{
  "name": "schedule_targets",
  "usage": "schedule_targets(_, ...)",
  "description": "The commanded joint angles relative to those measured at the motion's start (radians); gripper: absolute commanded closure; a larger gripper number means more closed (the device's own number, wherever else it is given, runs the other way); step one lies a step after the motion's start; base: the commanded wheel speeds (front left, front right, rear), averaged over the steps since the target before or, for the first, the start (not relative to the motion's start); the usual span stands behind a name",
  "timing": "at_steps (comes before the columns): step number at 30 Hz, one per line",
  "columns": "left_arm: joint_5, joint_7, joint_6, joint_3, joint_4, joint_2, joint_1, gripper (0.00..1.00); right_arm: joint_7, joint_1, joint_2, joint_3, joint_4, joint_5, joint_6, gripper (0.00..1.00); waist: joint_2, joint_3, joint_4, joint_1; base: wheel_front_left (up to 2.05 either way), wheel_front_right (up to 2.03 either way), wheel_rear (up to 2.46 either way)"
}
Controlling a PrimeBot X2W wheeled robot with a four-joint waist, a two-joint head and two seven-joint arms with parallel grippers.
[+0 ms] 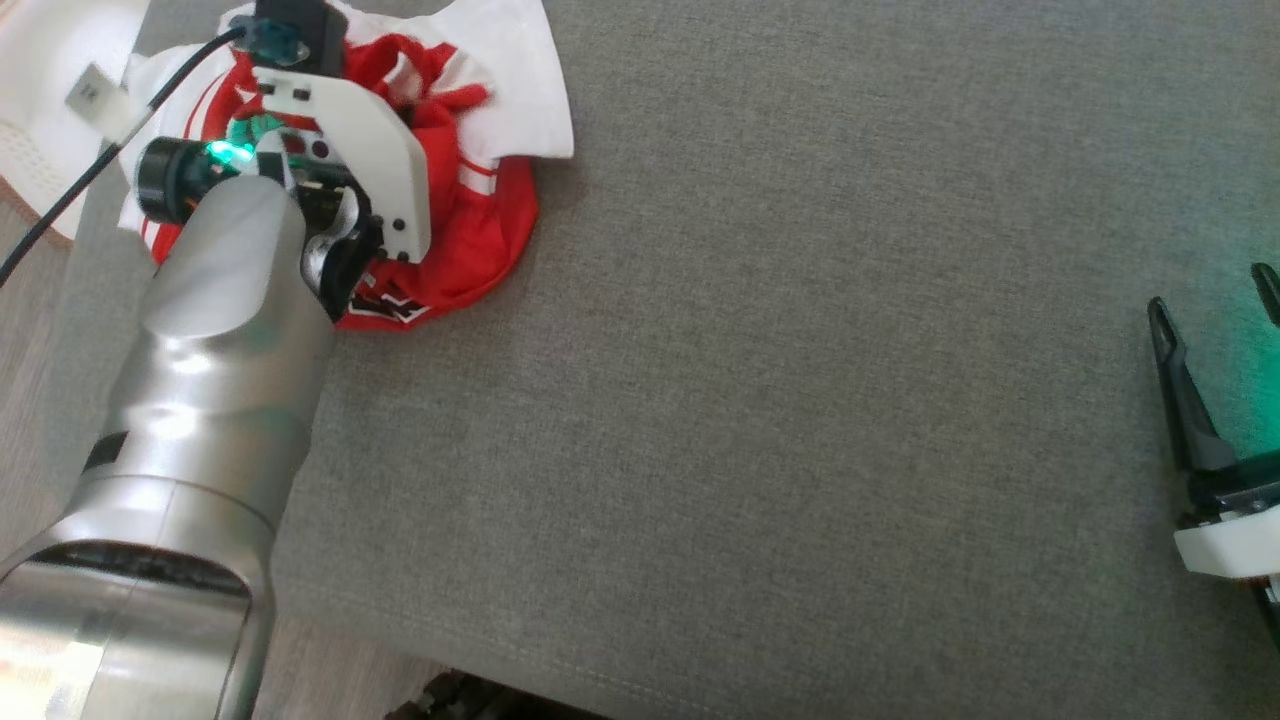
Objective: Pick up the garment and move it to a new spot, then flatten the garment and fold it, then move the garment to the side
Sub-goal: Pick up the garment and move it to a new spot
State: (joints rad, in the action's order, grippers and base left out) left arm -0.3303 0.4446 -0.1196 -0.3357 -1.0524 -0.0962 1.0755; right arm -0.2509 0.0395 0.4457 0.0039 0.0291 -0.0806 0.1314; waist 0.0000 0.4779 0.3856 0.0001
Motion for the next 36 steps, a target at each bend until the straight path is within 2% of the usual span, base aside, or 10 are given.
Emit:
schedule_targets(1, 0.007, -0.034, 0.018, 0.015, 0.005, -0.057, 0.025, 1.0, -0.011, -0.001, 0.022, 0.019, -0.03, -0.005, -0.001, 0.0, 0.0, -0.005, -0.004, -0.0001, 0.0, 0.0, 0.0)
schedule_targets(7, 0.027, -0.211, 0.007, -0.002, 0.027, -0.082, 0.1, 1.0, -0.011, 0.021, -0.023, 0.047, -0.005, -0.008, -0.001, 0.0, 0.0, -0.07, -0.029, -0.0001, 0.0, 0.0, 0.0)
schedule_targets(13, 0.032, -0.288, -0.005, -0.03, 0.069, -0.108, 0.193, 1.0, -0.011, 0.049, -0.126, 0.084, 0.037, -0.012, -0.001, 0.0, 0.0, -0.204, -0.103, -0.0001, 0.0, 0.0, 0.0)
schedule_targets(18, -0.001, -0.261, -0.01, -0.1, 0.127, -0.103, 0.237, 1.0, -0.011, 0.045, -0.226, 0.111, 0.075, -0.01, -0.001, 0.0, 0.0, -0.332, -0.21, -0.0001, 0.0, 0.0, 0.0)
schedule_targets(25, -0.148, -0.196, -0.011, -0.231, 0.262, -0.103, 0.254, 1.0, -0.011, 0.025, -0.33, 0.157, 0.102, -0.002, -0.001, 0.0, 0.0, -0.451, -0.397, -0.0001, 0.0, 0.0, 0.0)
schedule_targets(30, -0.239, -0.162, -0.011, -0.294, 0.344, -0.071, 0.268, 1.0, -0.011, 0.035, -0.368, 0.179, 0.099, -0.011, -0.001, 0.0, 0.0, -0.446, -0.524, -0.0001, 0.0, 0.0, 0.0)
schedule_targets(31, -0.239, -0.162, -0.011, -0.294, 0.344, -0.071, 0.268, 1.0, -0.011, 0.035, -0.368, 0.179, 0.099, -0.011, -0.001, 0.0, 0.0, -0.446, -0.524, -0.0001, 0.0, 0.0, 0.0)
schedule_targets(36, -0.264, -0.188, -0.011, -0.372, 0.354, -0.032, 0.227, 1.0, -0.011, 0.068, -0.385, 0.2, 0.089, -0.03, -0.001, 0.0, 0.0, -0.382, -0.617, -0.0001, 0.0, 0.0, 0.0)
